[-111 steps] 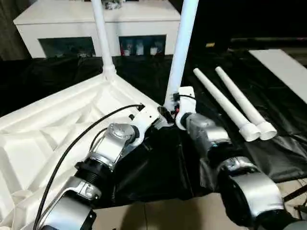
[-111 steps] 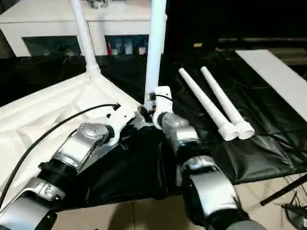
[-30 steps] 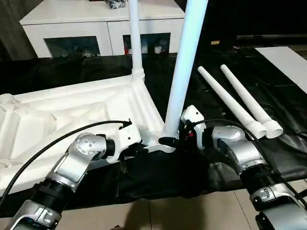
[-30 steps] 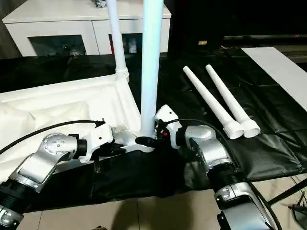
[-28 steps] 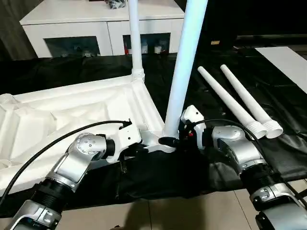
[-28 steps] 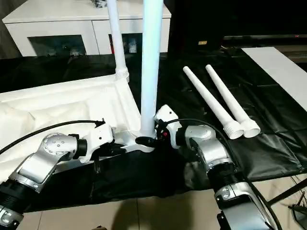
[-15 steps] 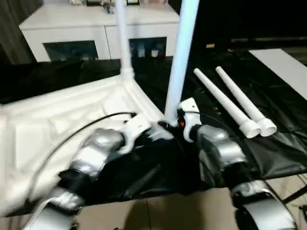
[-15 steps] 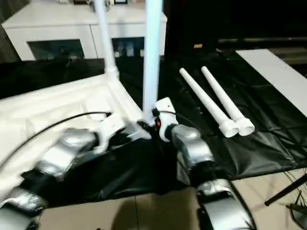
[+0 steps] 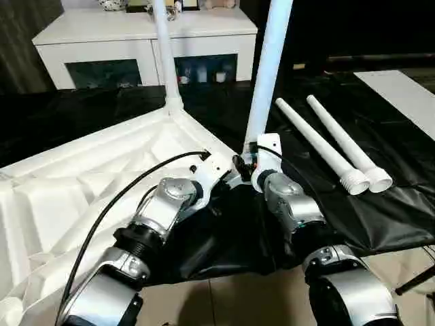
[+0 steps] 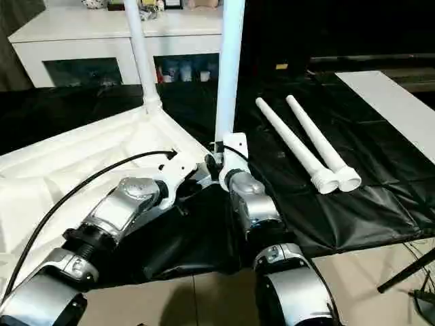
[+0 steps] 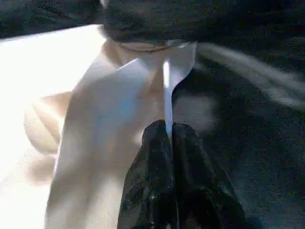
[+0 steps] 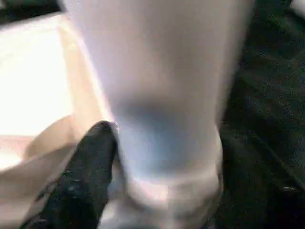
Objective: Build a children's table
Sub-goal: Rotate leg to tighten
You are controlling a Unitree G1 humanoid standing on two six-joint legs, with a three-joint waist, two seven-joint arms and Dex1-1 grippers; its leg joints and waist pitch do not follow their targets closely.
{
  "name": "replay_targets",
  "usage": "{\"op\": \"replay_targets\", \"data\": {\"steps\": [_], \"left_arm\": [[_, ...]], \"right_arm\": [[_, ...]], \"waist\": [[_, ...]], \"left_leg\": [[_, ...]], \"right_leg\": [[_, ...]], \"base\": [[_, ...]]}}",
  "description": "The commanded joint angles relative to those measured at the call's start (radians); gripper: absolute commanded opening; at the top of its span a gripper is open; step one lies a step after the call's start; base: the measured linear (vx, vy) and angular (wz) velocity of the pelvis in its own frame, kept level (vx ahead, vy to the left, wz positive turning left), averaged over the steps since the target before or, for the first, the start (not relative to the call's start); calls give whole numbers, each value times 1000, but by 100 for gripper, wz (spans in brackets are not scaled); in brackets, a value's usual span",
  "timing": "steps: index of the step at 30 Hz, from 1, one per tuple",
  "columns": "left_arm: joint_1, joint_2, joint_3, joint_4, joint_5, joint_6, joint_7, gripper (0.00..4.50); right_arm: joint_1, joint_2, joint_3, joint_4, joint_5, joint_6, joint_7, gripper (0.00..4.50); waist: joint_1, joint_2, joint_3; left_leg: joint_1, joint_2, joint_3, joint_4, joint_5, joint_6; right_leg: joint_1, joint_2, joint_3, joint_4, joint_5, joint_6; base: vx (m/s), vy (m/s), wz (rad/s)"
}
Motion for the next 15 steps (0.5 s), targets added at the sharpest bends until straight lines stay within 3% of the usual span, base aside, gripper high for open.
{"op": "replay_targets", "data": {"steps": [1,2,4,5,7,8,9,12,15], "left_arm": [[-1,41,25,-17,40,-19,22,0],[17,64,17,-46,28,-42,-32,0],[17,64,17,-46,28,-42,-32,0],[27,74,15,-61,20,-47,-58,0],[105,145,-8,-192,-55,-123,-279,0],[138,187,-21,-246,-76,-134,-356,0],[160,217,-27,-286,-91,-131,-407,0],[183,255,-34,-340,-125,-120,-453,0],[191,260,-33,-362,-136,-119,-470,0]], "right_arm": [[3,-8,-2,-25,22,8,36,376],[13,-43,17,-65,28,25,114,389],[13,-43,17,-65,28,25,114,393],[18,-61,30,-81,27,30,149,393],[62,-145,87,-178,29,64,312,393],[90,-194,121,-234,25,65,408,393],[114,-239,150,-284,25,68,492,393],[151,-314,180,-369,47,85,645,393],[165,-350,194,-397,61,91,716,393]], "waist": [[5,11,-69],[2,6,-71],[7,8,-77],[10,9,-78],[14,2,-77],[19,10,-80],[18,9,-81],[35,16,-75],[45,13,-70]], "left_leg": [[-25,3,-14,-87,-261,-8],[-21,5,-12,-82,-237,-5],[-10,6,-1,-65,-160,25],[-15,5,0,-63,-118,38],[-23,3,0,-61,-84,66],[-18,10,-2,-58,-74,75],[-14,10,2,-54,-70,84],[-5,12,8,-54,-93,99],[-1,17,9,-61,-161,68]], "right_leg": [[69,-47,25,-78,-312,-128],[62,-46,27,-76,-265,-144],[53,-41,30,-60,-89,-227],[59,-41,28,-51,-18,-256],[67,-41,26,-44,38,-269],[66,-43,25,-41,68,-272],[63,-39,26,-38,93,-277],[54,-36,27,-37,87,-302],[54,-39,29,-46,-14,-288]], "base": [[0,0,0],[0,0,0],[29,-3,4],[66,5,1],[33,3,1],[0,0,0],[0,0,0],[27,3,1],[0,0,0]]}}
